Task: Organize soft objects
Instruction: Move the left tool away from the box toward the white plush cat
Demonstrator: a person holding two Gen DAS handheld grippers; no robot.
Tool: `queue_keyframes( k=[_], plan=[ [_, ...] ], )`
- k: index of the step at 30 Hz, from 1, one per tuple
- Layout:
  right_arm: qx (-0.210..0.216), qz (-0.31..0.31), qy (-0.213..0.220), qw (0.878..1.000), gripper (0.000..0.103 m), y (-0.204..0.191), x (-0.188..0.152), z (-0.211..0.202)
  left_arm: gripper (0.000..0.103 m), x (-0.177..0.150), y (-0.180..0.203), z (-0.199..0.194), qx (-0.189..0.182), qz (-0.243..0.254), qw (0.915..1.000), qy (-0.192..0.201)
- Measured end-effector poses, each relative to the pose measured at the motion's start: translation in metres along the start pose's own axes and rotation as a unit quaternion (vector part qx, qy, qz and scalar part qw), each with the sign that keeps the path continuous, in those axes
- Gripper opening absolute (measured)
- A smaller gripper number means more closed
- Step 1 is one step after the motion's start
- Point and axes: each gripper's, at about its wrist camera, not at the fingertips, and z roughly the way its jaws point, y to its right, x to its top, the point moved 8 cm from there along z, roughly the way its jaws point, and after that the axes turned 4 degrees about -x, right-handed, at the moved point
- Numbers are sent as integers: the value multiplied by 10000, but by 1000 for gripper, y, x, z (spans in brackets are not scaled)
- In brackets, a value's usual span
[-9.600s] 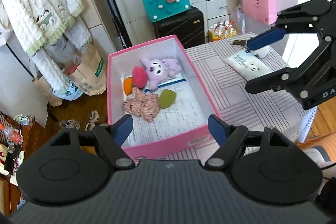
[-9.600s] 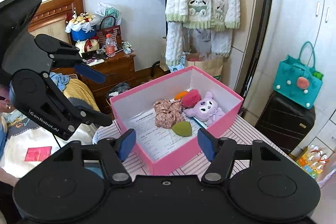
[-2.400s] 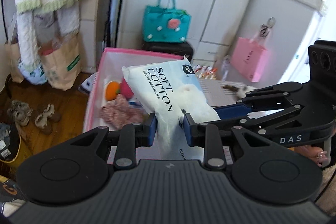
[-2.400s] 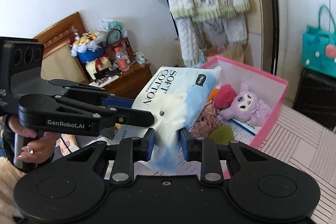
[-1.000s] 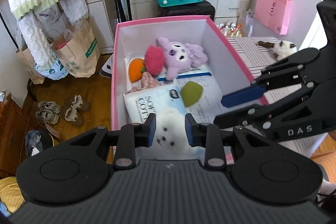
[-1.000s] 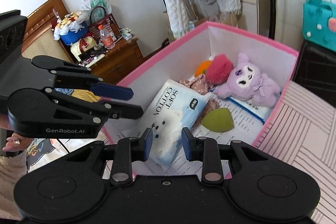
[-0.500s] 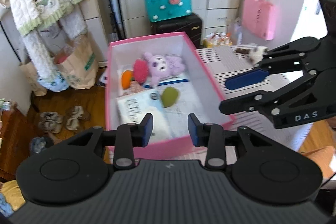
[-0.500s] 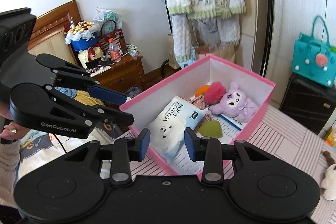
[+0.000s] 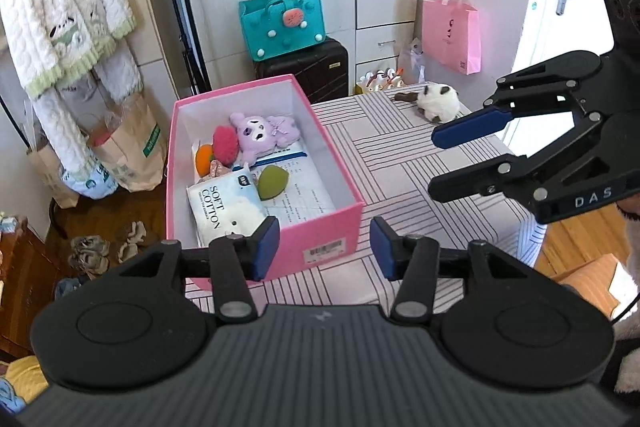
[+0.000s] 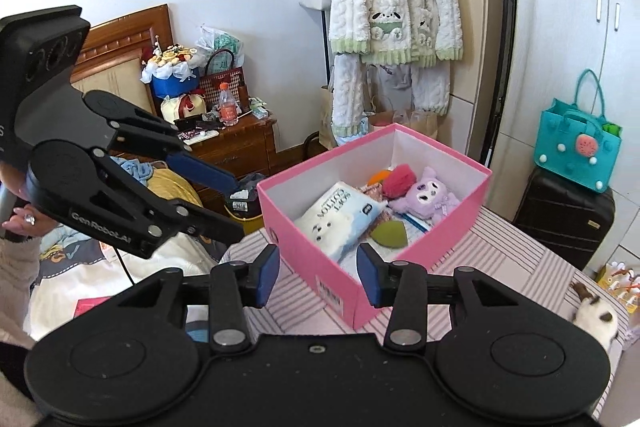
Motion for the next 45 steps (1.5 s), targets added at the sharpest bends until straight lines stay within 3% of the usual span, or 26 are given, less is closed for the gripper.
queue_keyframes(
  k=[14,24,26,35,38,45],
  plan=[
    [-481,253,78,9985,62,26,-54,-51,59,-14,65,-7,-246,629,9976,178],
    [-780,590,-59,9952,69,55,-91,-56,61,-17,92,17,-514,707,9952,448],
    [-812,660,-66,9945,74,63,-99,-56,61,-15,97,24,-539,786,9943,470],
    [-950,706,112,9929,83,98,-125,-48,64,-9,115,63,-844,688,9937,258],
    [-1056,708,205,9917,87,113,-131,-40,68,-8,122,81,-913,637,9934,258],
    [-1482,716,624,9844,93,160,-135,-22,93,18,129,120,-963,508,9933,395]
  ],
)
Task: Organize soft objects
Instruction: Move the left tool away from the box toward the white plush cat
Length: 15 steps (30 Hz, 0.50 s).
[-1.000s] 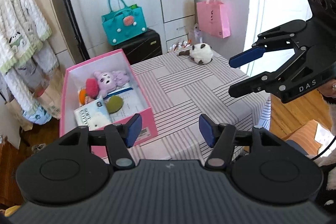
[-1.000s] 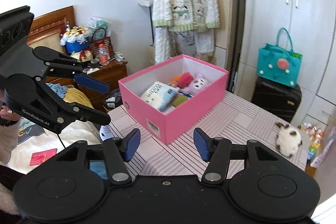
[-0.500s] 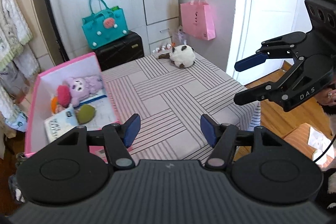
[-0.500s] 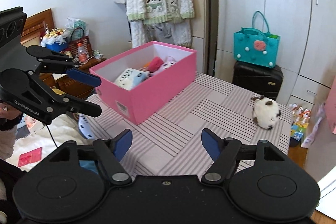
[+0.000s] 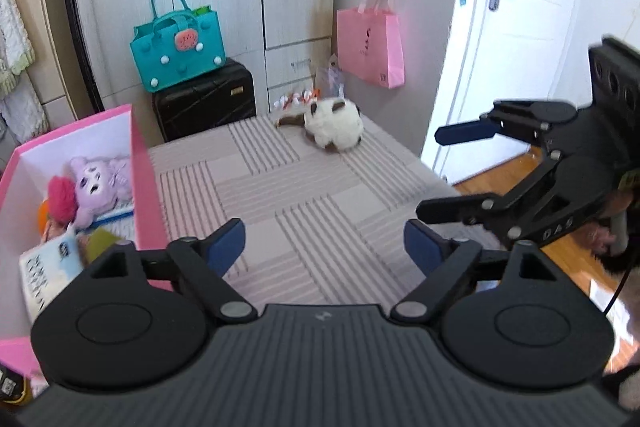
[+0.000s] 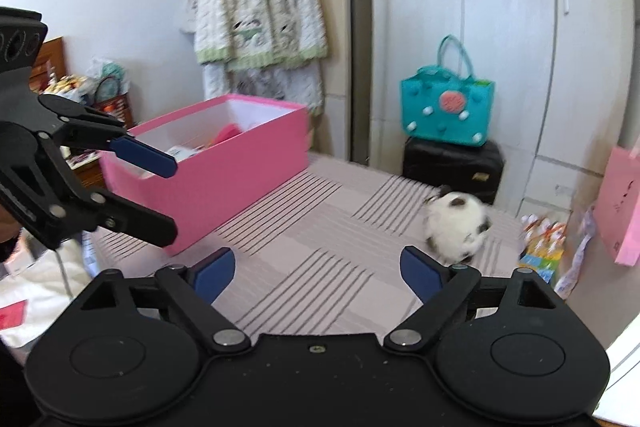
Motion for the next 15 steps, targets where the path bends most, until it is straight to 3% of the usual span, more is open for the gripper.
queue_keyframes(
  k=[3,8,12,15],
  plan=[
    [-292,-122,326,9990,95,19,0,10,96,15,-5,14,24,-84,9998,189],
    [-626,-147,323,9974,95,52,-10,33,97,35,-11,40,130,-199,9987,456],
    [-658,-13,363,9972,95,72,-16,46,97,50,-12,69,60,-304,9981,539],
    [-615,416,399,9964,95,90,-18,59,97,59,-10,94,-80,-367,9980,516]
  ],
)
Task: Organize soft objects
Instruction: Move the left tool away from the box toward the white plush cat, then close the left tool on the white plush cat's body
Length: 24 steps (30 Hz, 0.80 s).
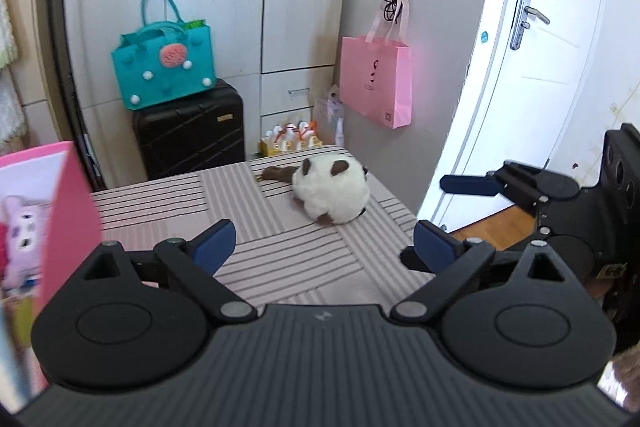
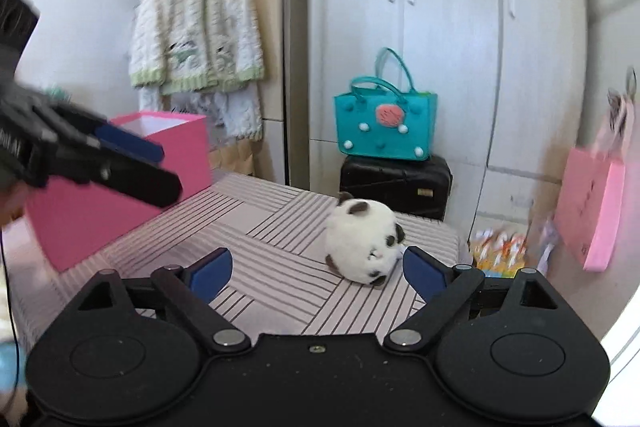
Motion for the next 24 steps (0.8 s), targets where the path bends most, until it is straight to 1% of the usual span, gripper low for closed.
queue_keyframes(
  k=[2,4,7,11,13,14,15,16,18,19,24],
  plan=[
    [-37,273,-5,9996,95,13,-2,12,97,3,2,17,-76,-45,10000,-14],
    [-71,378,-102,9992,95,23,-7,25,96,6,3,33,-118,-81,9999,29],
    [46,370,-279,9989,94,31,-11,45,96,10,4,55,-145,-140,9998,61],
    [68,243,-617,9978,93,36,-15,70,96,15,3,81,-213,-285,9993,100],
    [89,335,-820,9960,92,41,-18,84,96,16,2,96,-336,-471,9983,6],
    [122,389,-947,9947,90,42,-21,91,96,15,1,105,-372,-682,9969,-135],
    [137,426,-1011,9939,89,44,-22,96,96,15,1,111,-321,-800,9960,-226],
    [155,425,-1033,9936,87,45,-24,99,96,14,2,116,-272,-777,9962,-278],
    [139,295,-1014,9943,86,43,-25,104,96,16,6,125,-232,-620,9974,-302],
    [177,208,-980,9948,87,41,-25,104,95,16,6,129,-199,-633,9973,-309],
    [189,-36,-718,9972,87,35,-19,109,95,17,-10,156,-91,-1101,9925,-526]
  ],
)
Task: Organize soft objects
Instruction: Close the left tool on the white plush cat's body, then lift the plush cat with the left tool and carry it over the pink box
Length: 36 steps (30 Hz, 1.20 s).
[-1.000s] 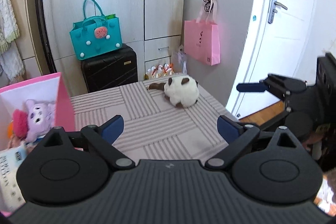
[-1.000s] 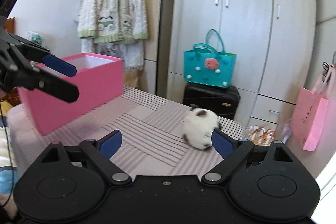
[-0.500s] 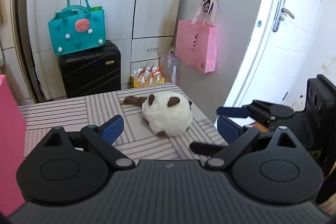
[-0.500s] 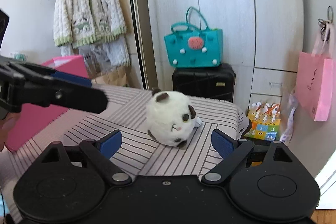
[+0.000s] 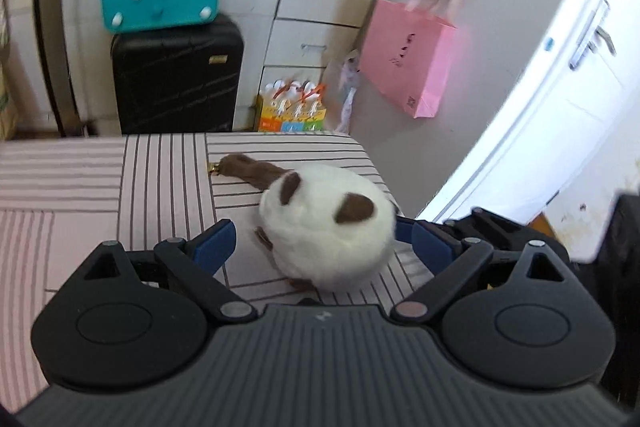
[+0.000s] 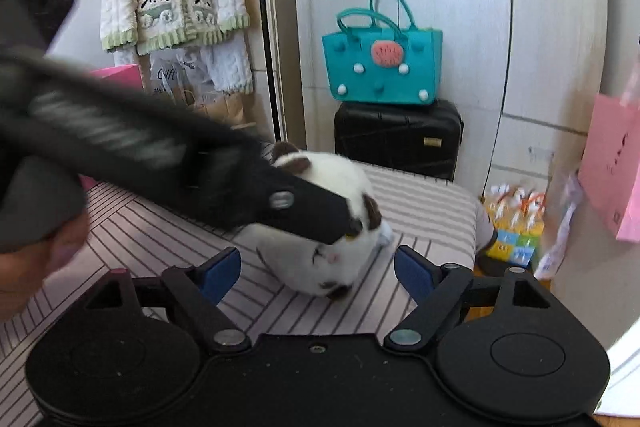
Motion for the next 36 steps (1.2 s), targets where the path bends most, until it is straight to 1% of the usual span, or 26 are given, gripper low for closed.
queue_keyframes(
  k=[3,6,7,8,10,11,14,18,20,24,27,31,36],
  plan=[
    [92,-51,174,9998,86,-3,4,0,94,2,-11,10,-25,-326,9995,-18],
    [21,-83,153,9998,73,-3,7,3,91,5,-15,15,-83,-422,9990,113],
    [-33,-62,132,9999,65,-3,8,4,90,6,-15,16,-124,-451,9988,146],
    [-11,-24,119,9999,64,-2,9,3,89,6,-16,15,-194,-506,9983,203],
    [51,45,79,9999,62,-3,10,1,77,5,-12,13,-249,-429,9983,314],
    [19,28,75,10000,61,-4,11,0,74,4,-9,13,-239,-315,9988,301],
    [-134,-40,41,9999,61,-7,10,-2,71,3,-7,15,-178,-269,9991,271],
    [-109,24,-113,9999,60,-15,11,-8,69,0,-10,11,-252,-488,9984,145],
    [-45,93,-191,9998,60,-21,12,-12,69,-2,-11,6,-219,-548,9982,60],
    [154,302,-369,9987,60,-34,13,-23,69,-9,-10,-11,-94,-518,9985,-117],
    [232,346,-448,9981,60,-46,12,-33,69,-14,-9,-25,-38,-509,9983,-296],
    [375,572,-659,9955,60,-58,10,-46,69,-23,-10,-43,-121,-624,9971,-411],
    [604,1047,-1068,9869,61,-73,8,-63,69,-35,-8,-67,-273,-657,9958,-570]
  ],
)
